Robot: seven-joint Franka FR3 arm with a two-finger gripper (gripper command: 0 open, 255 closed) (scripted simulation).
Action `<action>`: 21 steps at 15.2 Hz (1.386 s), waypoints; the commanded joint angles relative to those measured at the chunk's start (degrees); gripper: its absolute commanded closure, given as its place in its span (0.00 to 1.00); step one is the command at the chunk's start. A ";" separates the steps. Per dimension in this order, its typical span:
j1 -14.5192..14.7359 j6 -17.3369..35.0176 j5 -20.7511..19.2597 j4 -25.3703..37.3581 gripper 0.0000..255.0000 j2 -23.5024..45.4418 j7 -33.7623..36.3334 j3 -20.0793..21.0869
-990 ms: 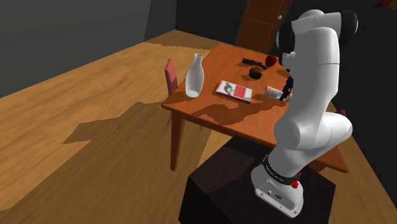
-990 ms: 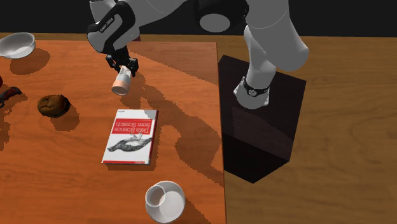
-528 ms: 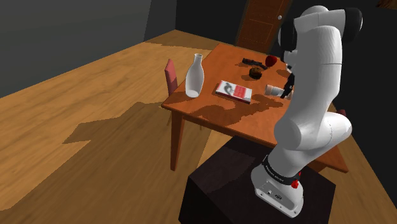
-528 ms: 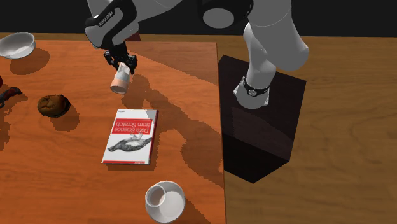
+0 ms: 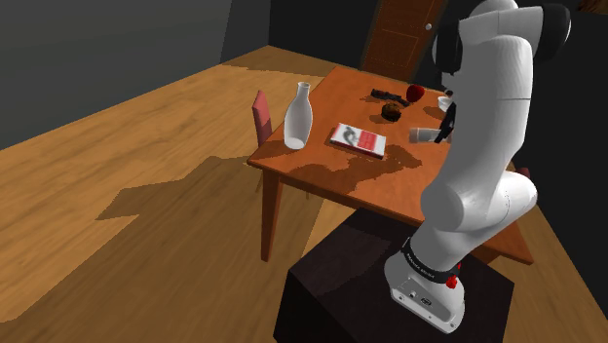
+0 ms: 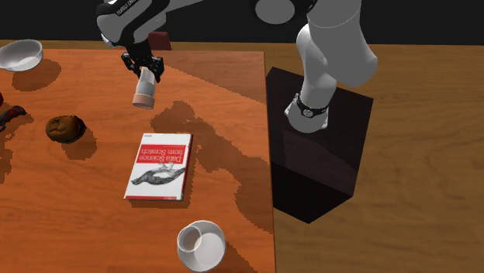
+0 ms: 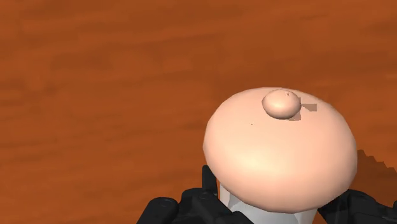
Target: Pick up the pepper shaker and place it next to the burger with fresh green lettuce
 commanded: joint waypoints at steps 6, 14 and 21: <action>1.53 -3.65 -3.16 1.87 1.00 -2.69 2.27 -2.32; 3.12 -8.00 -6.55 4.42 1.00 -5.66 4.69 -4.67; 4.53 -10.81 -6.65 8.75 1.00 -4.56 8.71 -3.83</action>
